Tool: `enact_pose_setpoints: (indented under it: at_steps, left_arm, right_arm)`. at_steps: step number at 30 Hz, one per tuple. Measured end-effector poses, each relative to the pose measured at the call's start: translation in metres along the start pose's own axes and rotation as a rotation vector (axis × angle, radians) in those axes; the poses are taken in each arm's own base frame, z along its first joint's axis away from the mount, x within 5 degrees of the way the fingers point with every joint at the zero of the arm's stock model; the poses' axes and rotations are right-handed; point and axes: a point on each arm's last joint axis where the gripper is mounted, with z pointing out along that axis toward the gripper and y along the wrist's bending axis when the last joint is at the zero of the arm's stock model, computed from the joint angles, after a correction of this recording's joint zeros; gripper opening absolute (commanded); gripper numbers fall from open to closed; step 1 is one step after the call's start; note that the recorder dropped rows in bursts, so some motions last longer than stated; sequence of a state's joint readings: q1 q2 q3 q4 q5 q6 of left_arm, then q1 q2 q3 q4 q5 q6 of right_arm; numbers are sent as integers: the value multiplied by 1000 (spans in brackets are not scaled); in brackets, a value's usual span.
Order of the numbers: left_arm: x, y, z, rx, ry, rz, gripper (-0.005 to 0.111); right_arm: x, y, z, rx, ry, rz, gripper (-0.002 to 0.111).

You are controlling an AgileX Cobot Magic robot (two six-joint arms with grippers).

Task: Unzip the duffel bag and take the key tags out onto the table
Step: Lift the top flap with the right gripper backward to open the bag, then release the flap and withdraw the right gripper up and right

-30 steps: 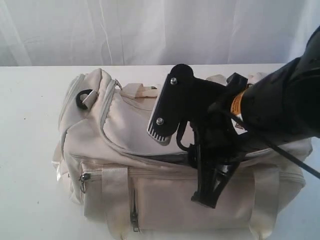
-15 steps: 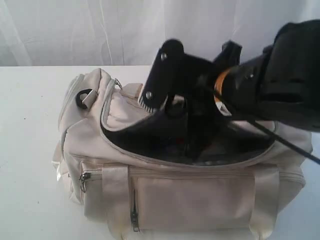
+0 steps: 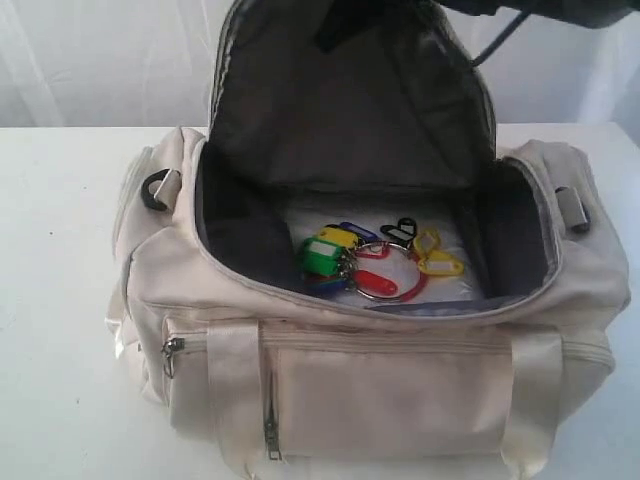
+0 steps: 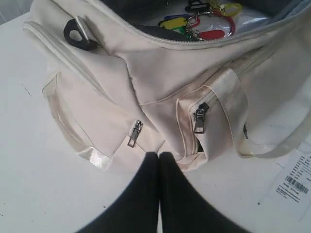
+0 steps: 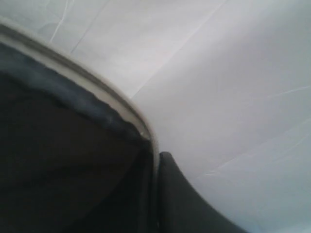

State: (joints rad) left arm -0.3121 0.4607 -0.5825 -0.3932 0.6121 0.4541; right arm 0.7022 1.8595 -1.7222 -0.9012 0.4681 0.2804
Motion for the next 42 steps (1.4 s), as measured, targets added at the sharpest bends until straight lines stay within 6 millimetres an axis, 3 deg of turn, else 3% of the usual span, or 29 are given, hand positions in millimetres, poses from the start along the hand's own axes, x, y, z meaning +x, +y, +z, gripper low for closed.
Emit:
enact_pose_setpoints:
  at_steps: [3,12,24,34,42]
  left_arm:
    - [0,0,0,-2,-1,-3,0]
    - [0,0,0,-1,-1,-5,0]
    - [0,0,0,-1,-1,-5,0]
    - [0,0,0,-3,-3,-5,0]
    - [0,0,0,-3,-3,-5,0]
  right_arm:
    - [0,6,8,-9,10,8,0]
    - [-5,0,-6,-41,12,126,0]
    - [-25,-33,-51,-130,-91,289,0]
    - [4,-64,-53,-469,-94,437,0]
    - [33,-94,-40,-450,-64,510,0]
